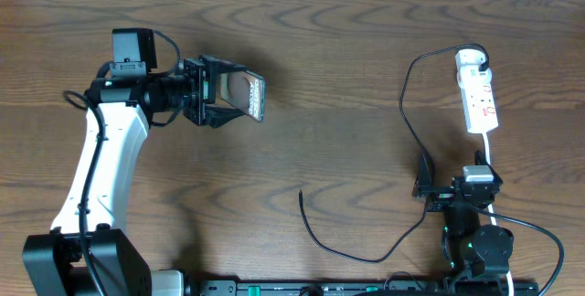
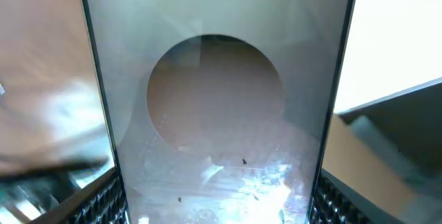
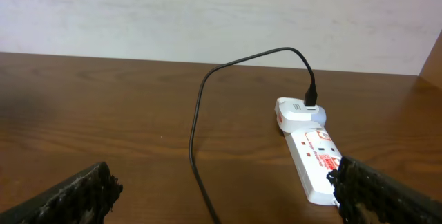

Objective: Plug charger to phone and switch on socket
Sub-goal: 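Lift the phone with the left gripper and rotate it sideways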

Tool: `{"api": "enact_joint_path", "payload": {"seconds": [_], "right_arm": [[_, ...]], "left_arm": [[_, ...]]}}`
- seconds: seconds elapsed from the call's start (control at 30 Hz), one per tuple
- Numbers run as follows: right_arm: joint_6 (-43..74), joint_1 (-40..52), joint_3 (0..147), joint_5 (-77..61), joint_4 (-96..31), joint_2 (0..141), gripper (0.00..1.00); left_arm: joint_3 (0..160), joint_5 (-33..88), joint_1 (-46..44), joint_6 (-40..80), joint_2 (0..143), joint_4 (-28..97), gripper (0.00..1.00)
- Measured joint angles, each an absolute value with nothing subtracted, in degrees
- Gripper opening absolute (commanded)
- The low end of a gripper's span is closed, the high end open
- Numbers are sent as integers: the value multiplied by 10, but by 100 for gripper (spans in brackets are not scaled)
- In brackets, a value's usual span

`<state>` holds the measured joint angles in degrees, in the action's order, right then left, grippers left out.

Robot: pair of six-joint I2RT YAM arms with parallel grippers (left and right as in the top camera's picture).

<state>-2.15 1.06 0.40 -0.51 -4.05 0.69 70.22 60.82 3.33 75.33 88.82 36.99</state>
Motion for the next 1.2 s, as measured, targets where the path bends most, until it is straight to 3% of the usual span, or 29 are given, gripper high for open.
{"api": "enact_joint_path", "payload": {"seconds": [0.2, 0.53, 1.2], "right_arm": [[-22, 11, 4, -5, -41, 7, 99], [-22, 11, 4, -5, -41, 7, 99], [-22, 11, 4, -5, -41, 7, 99]], "left_arm": [[702, 694, 37, 844, 888, 370, 7], [702, 801, 64, 850, 888, 370, 7], [702, 790, 66, 816, 888, 370, 7]]}}
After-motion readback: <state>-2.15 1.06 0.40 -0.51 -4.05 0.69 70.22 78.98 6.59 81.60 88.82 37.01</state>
